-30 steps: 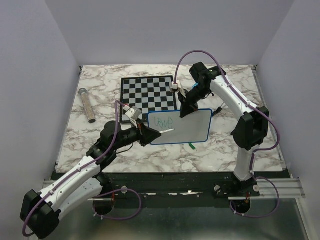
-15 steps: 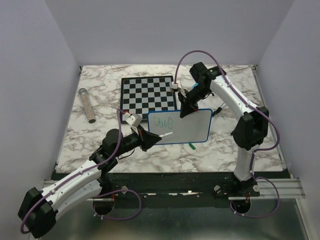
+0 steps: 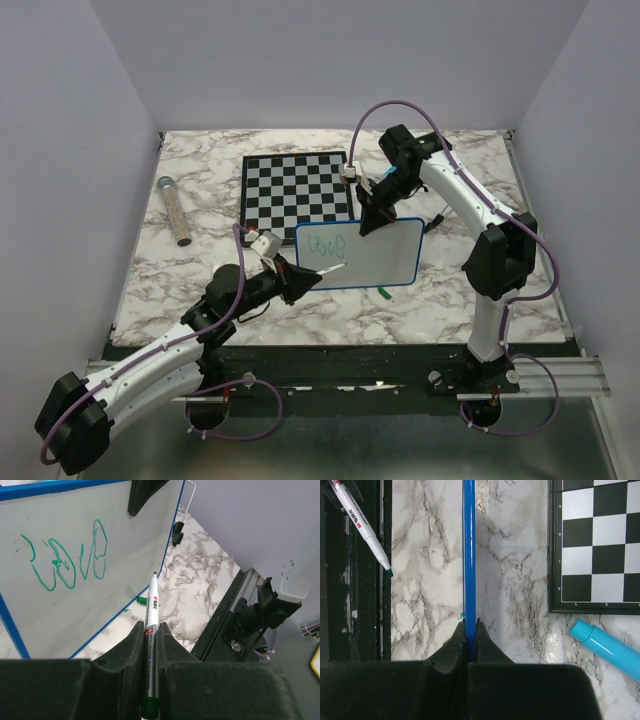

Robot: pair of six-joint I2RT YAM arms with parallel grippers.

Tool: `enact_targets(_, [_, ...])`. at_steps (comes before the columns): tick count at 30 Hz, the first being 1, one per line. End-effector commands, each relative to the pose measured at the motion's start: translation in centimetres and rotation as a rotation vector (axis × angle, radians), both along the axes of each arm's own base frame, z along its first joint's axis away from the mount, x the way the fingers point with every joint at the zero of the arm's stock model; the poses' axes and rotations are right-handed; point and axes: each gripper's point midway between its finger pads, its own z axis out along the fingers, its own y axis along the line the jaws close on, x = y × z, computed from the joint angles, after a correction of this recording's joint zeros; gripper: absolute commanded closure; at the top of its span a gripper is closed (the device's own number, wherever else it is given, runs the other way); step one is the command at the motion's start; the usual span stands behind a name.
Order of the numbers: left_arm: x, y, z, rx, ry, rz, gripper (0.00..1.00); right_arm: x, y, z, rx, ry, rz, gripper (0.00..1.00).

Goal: Write a sentence on the whiteboard

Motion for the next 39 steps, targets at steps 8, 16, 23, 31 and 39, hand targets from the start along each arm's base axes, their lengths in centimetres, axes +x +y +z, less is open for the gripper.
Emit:
enact_targets(8, [0.2, -1.7, -0.9, 0.007, -0.034, -0.006, 1.00, -1.2, -0.1, -1.0, -0.008, 0.107, -0.003, 0.99])
enact_targets(16, [1.9, -3.8, -0.8, 0.023, -0.055, 0.043, 1.00, -1.2, -0.1, -1.0, -0.005, 0.105, -0.004, 1.00])
enact_targets(23, [3.0, -4.4, 0.1, -0.016, -0.080, 0.134, 1.00, -1.2, -0.1, -1.0, -0.006, 0.106, -0.004, 0.99])
enact_targets(31, [4.0, -4.4, -0.4, -0.014, -0.068, 0.180, 1.00, -1.2, -0.2, -1.0, -0.006, 0.106, -0.005, 0.99])
enact_targets(39, [4.4, -5.1, -0.1, -0.023, -0.080, 0.176, 1.00, -1.2, -0.1, -1.0, -0.005, 0.105, -0.004, 1.00])
